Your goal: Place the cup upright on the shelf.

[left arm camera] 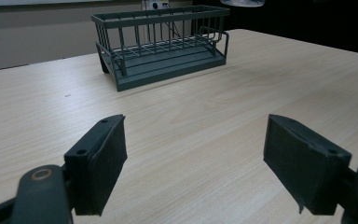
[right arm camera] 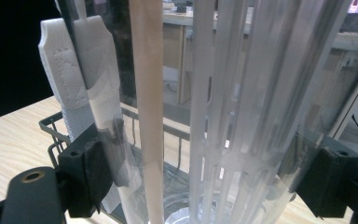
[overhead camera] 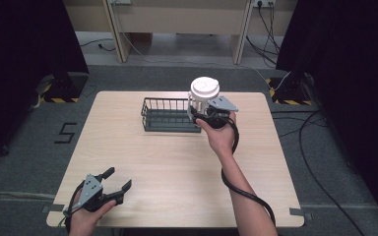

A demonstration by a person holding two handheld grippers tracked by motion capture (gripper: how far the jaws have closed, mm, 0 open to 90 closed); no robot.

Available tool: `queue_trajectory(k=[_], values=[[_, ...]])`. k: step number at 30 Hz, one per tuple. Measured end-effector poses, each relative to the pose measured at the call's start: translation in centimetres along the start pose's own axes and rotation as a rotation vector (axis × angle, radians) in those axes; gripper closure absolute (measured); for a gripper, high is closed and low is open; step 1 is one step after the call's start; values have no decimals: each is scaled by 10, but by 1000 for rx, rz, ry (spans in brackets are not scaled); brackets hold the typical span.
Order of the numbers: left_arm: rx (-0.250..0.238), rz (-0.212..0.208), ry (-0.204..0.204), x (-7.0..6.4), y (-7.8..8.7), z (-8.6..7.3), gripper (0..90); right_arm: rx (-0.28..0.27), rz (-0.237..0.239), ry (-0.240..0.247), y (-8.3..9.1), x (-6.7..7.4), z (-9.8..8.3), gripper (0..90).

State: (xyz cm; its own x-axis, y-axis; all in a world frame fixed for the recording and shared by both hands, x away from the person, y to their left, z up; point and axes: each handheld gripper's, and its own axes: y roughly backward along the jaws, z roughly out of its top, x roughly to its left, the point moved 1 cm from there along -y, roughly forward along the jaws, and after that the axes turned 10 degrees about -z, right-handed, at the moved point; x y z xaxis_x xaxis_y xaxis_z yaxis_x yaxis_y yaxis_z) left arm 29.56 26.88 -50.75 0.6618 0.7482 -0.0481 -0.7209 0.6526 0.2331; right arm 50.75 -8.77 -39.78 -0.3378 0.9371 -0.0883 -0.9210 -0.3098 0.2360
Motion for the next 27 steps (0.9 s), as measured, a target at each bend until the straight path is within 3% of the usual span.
queue_trajectory(k=[27], values=[[0, 1, 0, 1, 0, 0, 207, -1, 15, -16, -21, 12, 13, 185]])
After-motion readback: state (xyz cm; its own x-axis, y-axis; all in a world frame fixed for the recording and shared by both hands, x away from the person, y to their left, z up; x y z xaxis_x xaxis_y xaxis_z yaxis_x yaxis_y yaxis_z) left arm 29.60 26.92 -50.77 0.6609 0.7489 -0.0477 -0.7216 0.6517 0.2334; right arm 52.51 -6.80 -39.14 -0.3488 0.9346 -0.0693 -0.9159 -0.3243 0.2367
